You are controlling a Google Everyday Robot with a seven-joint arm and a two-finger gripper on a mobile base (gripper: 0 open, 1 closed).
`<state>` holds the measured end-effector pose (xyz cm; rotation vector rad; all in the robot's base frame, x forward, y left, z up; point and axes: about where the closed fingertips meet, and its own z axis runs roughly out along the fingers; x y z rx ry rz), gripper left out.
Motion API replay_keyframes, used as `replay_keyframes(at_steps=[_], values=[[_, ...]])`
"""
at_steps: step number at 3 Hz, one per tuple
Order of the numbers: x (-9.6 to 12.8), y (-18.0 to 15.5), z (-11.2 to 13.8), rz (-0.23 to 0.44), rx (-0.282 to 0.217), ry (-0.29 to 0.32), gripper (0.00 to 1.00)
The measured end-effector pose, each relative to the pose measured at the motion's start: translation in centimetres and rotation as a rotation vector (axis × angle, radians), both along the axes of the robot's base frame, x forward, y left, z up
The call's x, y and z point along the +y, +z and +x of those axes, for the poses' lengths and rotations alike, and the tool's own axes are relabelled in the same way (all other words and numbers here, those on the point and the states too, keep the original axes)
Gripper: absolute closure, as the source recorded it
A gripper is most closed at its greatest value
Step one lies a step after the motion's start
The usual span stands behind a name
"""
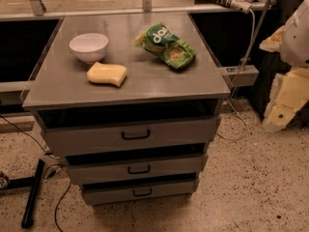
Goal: Open bottom drawer
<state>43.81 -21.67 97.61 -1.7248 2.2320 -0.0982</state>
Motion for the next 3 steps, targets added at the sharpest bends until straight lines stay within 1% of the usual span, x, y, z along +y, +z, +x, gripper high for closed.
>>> replay_keyframes(at_steps=[1, 2, 3], values=[[0.0, 0.0, 0.0, 0.0, 0.0, 0.0, 0.0], [0.7, -1.6, 0.1, 0.003, -0.007, 0.018, 0.0], [1.9, -6.3, 0.3, 0.045, 0.009, 0.076, 0.0]])
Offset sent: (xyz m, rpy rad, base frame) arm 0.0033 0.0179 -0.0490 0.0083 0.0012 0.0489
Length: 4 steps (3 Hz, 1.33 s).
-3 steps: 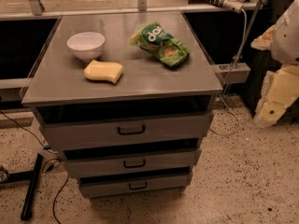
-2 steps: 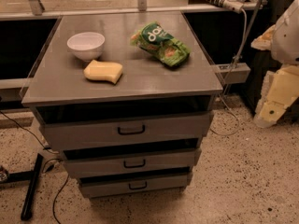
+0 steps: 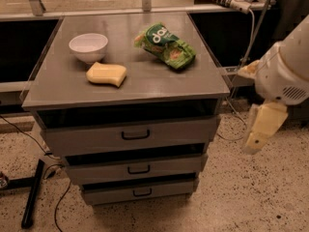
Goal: Open bottom drawer
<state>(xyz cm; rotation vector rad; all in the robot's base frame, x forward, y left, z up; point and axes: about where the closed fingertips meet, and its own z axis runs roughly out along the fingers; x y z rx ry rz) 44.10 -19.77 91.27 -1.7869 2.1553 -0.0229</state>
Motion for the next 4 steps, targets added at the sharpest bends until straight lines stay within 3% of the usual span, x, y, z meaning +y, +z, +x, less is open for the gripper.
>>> replay_keyframes(at_steps=[2, 3, 4], values=[[2.1, -12.8, -0.3, 0.103, -0.002, 0.139, 0.0], [2.0, -21.7, -0.4, 0.143, 0.055, 0.117, 0.0], [2.0, -21.7, -0.4, 0.143, 0.055, 0.117, 0.0]])
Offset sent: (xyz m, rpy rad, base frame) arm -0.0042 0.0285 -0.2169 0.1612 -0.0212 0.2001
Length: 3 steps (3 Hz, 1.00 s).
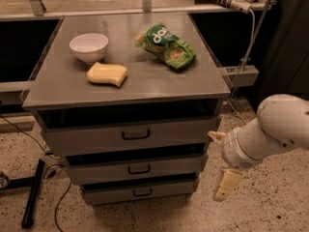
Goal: Open bottom drawer
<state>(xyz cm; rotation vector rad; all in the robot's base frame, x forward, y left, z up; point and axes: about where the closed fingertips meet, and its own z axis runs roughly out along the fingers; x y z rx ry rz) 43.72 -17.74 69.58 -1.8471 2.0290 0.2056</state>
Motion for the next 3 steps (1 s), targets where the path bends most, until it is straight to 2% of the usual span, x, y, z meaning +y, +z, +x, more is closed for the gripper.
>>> replay_keyframes(at_steps=[1, 2, 3], values=[[0.6, -1.0, -0.5, 0.031, 0.008, 0.013, 0.0], [1.8, -5.8, -0.7, 0.101, 0.016, 0.046, 0.0], [2.7, -12.5, 0.1, 0.199, -0.008, 0.06, 0.0]])
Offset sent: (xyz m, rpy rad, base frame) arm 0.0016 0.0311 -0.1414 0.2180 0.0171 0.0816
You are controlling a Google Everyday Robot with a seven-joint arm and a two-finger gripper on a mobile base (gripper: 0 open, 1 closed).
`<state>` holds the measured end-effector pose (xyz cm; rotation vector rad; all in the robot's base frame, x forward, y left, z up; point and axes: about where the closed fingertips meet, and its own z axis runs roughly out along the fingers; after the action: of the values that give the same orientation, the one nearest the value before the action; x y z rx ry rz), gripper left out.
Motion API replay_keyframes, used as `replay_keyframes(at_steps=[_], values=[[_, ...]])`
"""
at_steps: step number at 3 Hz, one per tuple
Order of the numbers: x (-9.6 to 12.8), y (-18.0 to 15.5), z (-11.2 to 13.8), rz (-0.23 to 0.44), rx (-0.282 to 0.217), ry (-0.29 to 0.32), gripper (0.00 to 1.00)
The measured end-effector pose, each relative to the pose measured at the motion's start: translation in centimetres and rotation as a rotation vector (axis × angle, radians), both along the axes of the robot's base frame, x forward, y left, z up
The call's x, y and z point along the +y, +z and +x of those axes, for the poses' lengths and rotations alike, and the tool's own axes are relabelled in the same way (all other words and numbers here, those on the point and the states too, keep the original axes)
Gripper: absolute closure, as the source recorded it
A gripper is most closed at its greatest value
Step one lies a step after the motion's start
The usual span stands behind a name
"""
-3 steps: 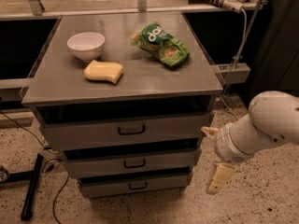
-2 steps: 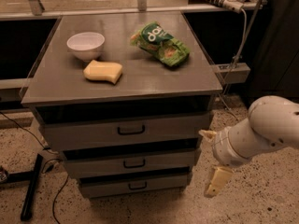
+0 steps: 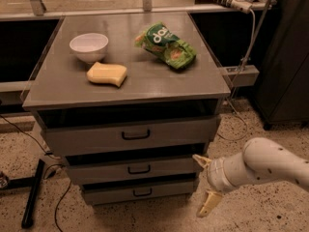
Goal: Open bottom drawer
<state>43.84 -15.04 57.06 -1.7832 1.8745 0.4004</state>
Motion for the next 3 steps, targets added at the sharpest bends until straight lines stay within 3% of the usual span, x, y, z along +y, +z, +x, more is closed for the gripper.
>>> replay_keyframes(at_steps=[1, 2, 3], values=[[0.6, -5.5, 1.2, 0.076, -0.047, 0.009, 0.0], [0.3, -9.6, 2.5, 0.11, -0.059, -0.011, 0.0], [-1.4, -13.7, 3.2, 0.11, -0.023, -0.099, 0.0]])
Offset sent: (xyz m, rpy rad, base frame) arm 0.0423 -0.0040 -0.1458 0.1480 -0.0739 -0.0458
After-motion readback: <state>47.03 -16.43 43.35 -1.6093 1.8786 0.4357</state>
